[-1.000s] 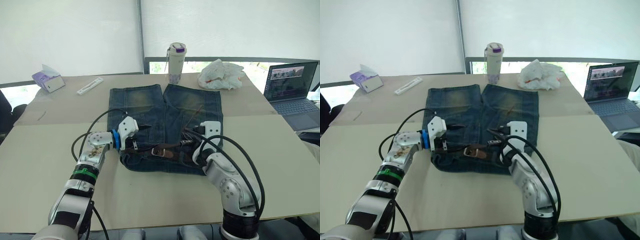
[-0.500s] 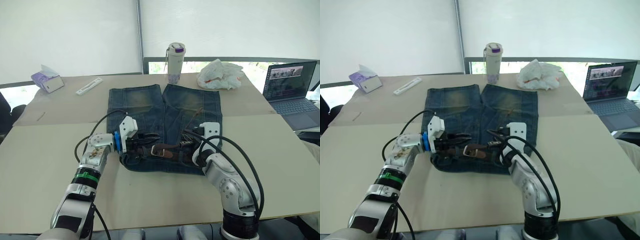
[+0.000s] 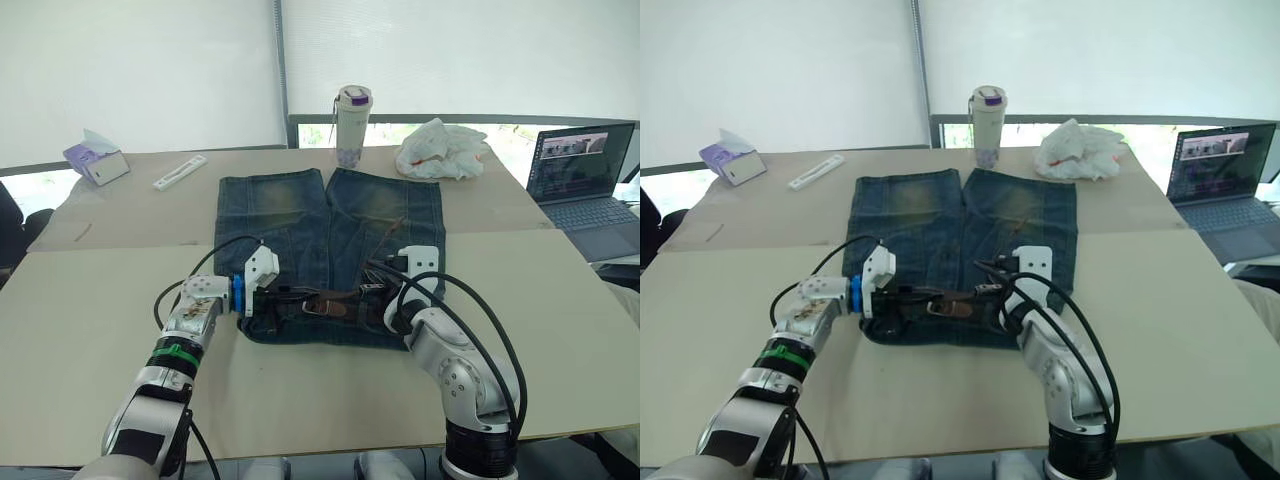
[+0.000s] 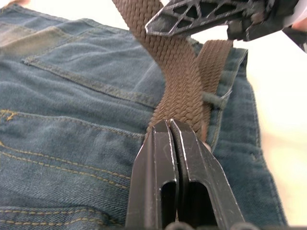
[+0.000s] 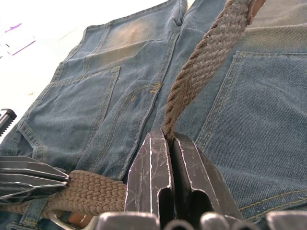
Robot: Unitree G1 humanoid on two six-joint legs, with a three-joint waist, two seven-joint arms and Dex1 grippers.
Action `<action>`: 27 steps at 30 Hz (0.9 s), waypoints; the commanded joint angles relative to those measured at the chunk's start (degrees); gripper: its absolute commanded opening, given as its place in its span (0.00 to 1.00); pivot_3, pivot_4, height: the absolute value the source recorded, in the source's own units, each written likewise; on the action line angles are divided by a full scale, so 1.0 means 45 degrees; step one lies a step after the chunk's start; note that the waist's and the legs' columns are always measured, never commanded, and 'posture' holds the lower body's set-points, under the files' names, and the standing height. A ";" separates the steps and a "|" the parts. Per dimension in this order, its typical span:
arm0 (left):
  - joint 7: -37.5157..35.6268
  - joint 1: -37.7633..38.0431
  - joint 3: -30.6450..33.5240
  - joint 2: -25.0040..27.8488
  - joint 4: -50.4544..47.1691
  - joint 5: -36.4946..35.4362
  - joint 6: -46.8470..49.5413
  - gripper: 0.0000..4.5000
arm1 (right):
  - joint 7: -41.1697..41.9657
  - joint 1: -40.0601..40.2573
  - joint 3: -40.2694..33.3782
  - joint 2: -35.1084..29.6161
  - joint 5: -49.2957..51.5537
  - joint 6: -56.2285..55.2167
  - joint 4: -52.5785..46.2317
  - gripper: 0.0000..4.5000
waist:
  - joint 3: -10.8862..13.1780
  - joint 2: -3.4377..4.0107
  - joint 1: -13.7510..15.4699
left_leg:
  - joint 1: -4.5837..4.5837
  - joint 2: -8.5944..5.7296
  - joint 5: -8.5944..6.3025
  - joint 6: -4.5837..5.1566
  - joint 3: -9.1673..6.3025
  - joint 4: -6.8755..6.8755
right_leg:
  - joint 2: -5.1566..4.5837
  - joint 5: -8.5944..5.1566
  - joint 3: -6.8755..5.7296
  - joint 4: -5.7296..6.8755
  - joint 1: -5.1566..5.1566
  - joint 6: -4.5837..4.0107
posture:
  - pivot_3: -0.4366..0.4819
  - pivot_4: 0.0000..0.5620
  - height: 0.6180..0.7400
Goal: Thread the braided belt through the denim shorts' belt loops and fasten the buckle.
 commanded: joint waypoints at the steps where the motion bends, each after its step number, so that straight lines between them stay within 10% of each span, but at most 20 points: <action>1: 0.0105 -0.0058 -0.0106 -0.0158 0.0726 0.0434 -0.0622 0.02 | -0.0078 -0.0044 0.0047 0.0011 0.0224 -0.0131 -0.0313 0.00 | -0.0001 0.0001 -0.0003 | 0.0000 0.0000 0.0000 0.0000 0.0001 0.0000 | 0.0000 0.0000 0.0000 0.0000 0.0000 0.0000 | 0.48 0.27 1.00; 27: 0.0515 0.0446 -0.0912 -0.0566 0.2160 0.1860 -0.2835 0.02 | -0.0547 0.0064 -0.0300 -0.0136 0.0211 0.0301 -0.0107 0.00 | -0.0067 0.0061 0.0055 | 0.0014 -0.0006 -0.0001 0.0001 0.0012 0.0007 | -0.0003 -0.0002 -0.0001 0.0000 0.0022 0.0004 | 0.48 0.27 1.00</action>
